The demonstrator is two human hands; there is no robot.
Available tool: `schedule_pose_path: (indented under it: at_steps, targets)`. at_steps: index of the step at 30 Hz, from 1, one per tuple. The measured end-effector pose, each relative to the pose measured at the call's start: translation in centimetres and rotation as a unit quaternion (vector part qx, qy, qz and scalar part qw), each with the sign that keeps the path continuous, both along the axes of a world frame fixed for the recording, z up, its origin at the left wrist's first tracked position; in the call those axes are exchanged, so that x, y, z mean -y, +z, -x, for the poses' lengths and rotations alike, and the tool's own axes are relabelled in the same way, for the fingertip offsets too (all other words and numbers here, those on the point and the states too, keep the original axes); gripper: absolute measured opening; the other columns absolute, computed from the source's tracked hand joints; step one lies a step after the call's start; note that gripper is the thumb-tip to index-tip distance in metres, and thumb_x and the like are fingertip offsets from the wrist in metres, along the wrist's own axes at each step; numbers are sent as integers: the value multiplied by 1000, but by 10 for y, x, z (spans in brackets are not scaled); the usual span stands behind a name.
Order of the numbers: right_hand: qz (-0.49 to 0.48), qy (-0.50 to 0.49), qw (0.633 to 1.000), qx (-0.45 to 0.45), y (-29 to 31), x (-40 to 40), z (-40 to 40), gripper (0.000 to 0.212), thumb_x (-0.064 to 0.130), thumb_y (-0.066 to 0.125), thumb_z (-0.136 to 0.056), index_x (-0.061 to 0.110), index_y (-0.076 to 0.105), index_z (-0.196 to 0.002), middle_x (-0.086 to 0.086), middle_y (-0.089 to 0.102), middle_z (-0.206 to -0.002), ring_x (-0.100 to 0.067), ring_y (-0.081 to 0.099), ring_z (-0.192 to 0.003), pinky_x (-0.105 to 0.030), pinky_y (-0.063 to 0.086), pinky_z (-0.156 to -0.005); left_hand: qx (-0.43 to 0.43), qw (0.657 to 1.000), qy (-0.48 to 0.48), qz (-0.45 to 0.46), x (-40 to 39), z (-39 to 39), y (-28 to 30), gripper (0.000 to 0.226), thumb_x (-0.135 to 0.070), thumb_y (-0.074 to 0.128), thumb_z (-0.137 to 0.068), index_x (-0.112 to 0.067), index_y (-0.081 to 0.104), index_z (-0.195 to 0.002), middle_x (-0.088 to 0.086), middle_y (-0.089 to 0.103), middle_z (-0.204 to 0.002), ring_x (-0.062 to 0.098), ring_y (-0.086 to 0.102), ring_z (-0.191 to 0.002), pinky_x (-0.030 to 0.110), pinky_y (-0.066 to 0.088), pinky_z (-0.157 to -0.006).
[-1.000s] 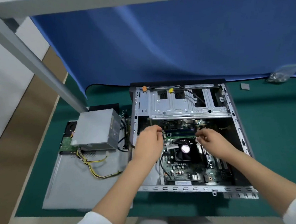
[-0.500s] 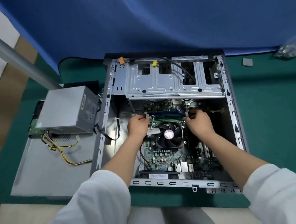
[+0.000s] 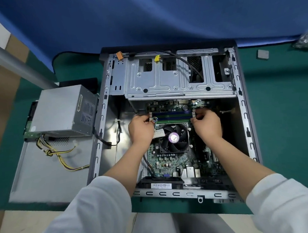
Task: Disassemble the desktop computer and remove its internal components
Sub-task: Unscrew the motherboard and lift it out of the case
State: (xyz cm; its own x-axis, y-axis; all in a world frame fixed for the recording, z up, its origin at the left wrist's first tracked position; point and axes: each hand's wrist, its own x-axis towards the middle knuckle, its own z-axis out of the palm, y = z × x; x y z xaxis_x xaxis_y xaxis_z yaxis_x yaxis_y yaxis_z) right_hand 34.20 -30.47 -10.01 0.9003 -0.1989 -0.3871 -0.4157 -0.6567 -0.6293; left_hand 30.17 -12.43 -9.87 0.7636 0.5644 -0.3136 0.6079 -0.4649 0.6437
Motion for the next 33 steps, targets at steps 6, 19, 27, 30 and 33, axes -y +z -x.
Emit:
schedule_pose_path:
  at_steps: [6,19,27,30,33]
  targets:
    - [17,28,999,20,1,-1,-1,6,15,61,-84,20,62,-87,-2,64,-78,-23,57,-69,-24,39,-60,-4,999,-27,-27,-1,0,0,33,-4,56,-87,-3,65,-118,9,61,-118,23,59,-98,11,33,-71]
    - [-102,196,974,-48,41,6,29,76,45,69,-79,23,33,-143,0,31,-137,-12,37,-119,-29,32,-102,-115,968,-187,122,-16,29,38,58,-48,30,-100,-13,30,-145,9,45,-143,21,57,-113,29,40,-94]
    - [188,433,882,-14,50,-10,49,109,34,75,-73,20,0,-151,-7,19,-147,-27,23,-134,-41,40,-98,-158,890,-426,49,-32,58,83,58,-60,48,-86,-17,51,-125,7,66,-102,14,61,-85,28,49,-76]
    - [239,444,864,0,50,-14,46,104,35,75,-72,18,9,-150,-5,28,-142,-27,32,-128,-40,46,-91,-105,793,-571,-187,-45,60,94,42,-51,55,-86,-16,58,-109,3,67,-100,19,59,-93,36,44,-95]
    - [228,437,870,6,52,-14,44,95,37,76,-70,19,20,-145,-1,33,-140,-24,37,-127,-39,50,-87,-2,720,-603,-342,-66,63,93,12,-22,64,-89,-20,62,-100,-3,70,-95,16,57,-97,36,34,-104]
